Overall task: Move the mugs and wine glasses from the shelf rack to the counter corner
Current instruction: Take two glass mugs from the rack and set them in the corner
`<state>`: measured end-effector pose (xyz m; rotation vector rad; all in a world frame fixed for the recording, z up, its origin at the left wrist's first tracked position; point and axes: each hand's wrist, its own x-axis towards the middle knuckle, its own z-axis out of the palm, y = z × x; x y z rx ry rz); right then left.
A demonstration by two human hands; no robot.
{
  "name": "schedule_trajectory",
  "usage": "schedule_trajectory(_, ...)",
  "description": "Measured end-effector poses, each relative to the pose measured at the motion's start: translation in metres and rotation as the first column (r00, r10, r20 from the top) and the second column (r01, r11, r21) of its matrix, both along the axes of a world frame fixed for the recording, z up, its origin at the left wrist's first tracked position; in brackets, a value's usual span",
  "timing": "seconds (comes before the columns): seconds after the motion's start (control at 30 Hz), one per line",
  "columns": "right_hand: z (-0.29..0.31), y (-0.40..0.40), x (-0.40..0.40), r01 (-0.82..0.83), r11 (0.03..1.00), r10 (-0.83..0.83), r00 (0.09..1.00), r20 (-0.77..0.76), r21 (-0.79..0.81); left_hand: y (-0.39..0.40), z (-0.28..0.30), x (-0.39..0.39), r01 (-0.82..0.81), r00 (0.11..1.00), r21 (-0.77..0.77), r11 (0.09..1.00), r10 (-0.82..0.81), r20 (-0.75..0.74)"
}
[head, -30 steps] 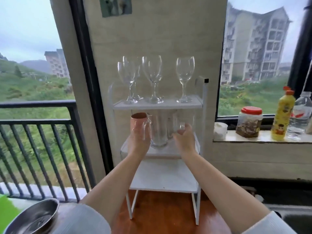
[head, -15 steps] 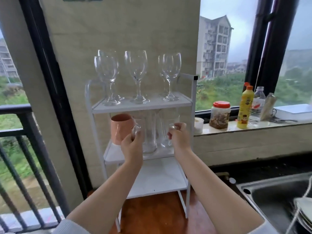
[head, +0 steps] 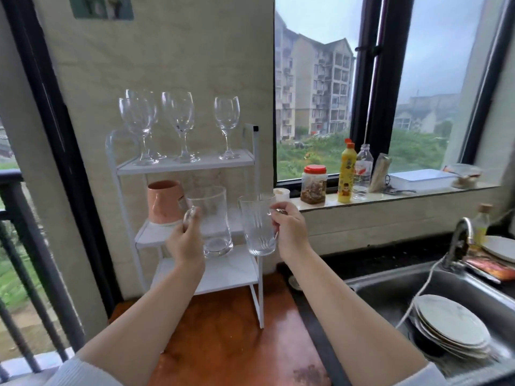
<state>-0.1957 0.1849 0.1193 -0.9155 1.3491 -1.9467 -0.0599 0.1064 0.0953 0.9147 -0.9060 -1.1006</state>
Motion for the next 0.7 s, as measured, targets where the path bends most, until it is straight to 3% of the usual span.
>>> schedule_trajectory(0.13,-0.007,0.072,-0.030,0.048,0.999,-0.048,0.997,0.059,0.006,0.066,-0.018,-0.023,0.014,0.992,-0.048,0.999,-0.008,0.126)
schedule_trajectory(0.2,-0.010,0.111,-0.049,0.088,0.996,-0.090,0.994,0.062,0.034,0.098,-0.026,-0.041,0.069,0.992,-0.028,0.997,-0.066,0.108)
schedule_trajectory(0.4,-0.029,0.232,-0.126,0.354,0.920,-0.376,0.919,0.118,0.171,0.196,-0.031,-0.133,0.249,0.958,-0.017,0.968,-0.244,0.150)
schedule_trajectory(0.53,-0.039,0.320,-0.190,0.538,0.805,-0.580,0.802,0.145,0.250,0.258,-0.032,-0.218,0.455,0.882,-0.019,0.890,-0.448,0.146)
schedule_trajectory(0.7,-0.053,0.450,-0.268,0.726,0.612,-0.791,0.561,0.245,0.314,0.359,-0.046,-0.335,0.726,0.679,0.042,0.687,-0.724,0.122)
